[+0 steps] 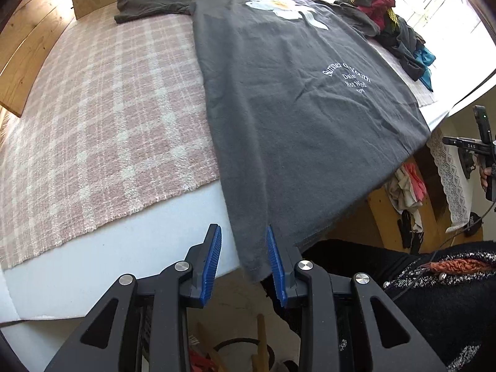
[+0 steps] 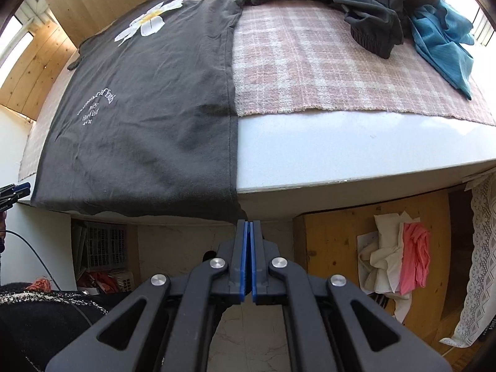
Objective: Fold clothes
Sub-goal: 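Grasp the T-shirt hem corners with both grippers and straighten it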
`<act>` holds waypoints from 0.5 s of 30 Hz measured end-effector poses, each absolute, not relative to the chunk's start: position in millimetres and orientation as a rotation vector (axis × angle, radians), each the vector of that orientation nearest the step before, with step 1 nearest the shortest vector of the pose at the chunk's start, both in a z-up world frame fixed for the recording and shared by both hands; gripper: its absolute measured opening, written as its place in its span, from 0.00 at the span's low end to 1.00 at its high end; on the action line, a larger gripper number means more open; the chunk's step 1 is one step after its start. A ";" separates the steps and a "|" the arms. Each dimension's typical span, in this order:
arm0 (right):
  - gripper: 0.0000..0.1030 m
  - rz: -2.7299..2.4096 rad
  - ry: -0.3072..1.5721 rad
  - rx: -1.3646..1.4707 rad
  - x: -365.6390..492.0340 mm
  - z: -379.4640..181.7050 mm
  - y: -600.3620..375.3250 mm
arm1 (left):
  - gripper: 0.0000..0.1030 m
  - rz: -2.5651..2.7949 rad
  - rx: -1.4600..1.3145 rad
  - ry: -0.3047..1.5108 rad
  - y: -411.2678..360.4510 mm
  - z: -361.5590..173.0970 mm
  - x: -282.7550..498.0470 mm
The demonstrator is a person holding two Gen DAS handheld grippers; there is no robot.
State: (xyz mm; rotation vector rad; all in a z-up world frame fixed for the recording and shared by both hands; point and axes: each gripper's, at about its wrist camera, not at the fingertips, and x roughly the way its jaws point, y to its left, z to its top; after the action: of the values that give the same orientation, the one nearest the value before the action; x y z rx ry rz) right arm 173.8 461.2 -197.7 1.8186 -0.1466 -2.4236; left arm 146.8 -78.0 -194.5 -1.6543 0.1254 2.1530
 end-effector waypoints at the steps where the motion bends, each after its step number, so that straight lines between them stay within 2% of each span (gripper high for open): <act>1: 0.02 -2.421 -0.130 1.793 168.2 -190.8 453.0 | 0.27 2.171 -1.663 0.118 -80.5 -196.7 143.9; 4: 0.02 -2.393 -0.067 1.693 144.9 -165.4 422.8 | 0.27 2.197 -1.673 0.151 -75.5 -202.1 143.6; 8: 0.02 -2.287 0.165 1.540 67.5 -138.4 343.0 | 0.26 2.241 -1.672 0.187 -67.4 -204.3 144.7; 9: 0.02 -2.256 0.225 1.500 46.6 -132.0 321.6 | 0.24 2.253 -1.670 0.197 -65.5 -204.2 144.8; 11: 0.04 -2.190 0.340 1.419 4.7 -119.3 279.0 | 0.11 2.274 -1.671 0.196 -62.0 -203.7 144.0; 13: 0.21 -2.120 0.450 1.337 -37.3 -106.5 236.3 | 0.05 2.298 -1.688 0.159 -61.0 -203.0 141.8; 14: 0.26 -2.083 0.502 1.296 -58.2 -100.2 214.9 | 0.05 2.307 -1.699 0.133 -60.9 -202.3 140.6; 15: 0.36 -2.046 0.553 1.255 -79.2 -93.8 193.6 | 0.04 2.321 -1.711 0.104 -61.2 -201.6 139.2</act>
State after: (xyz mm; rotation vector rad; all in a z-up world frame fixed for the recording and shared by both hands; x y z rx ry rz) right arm -79.2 193.6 -93.8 1.2546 0.5530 -2.0458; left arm 139.2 -61.2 -201.6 -1.7107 0.1039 2.3208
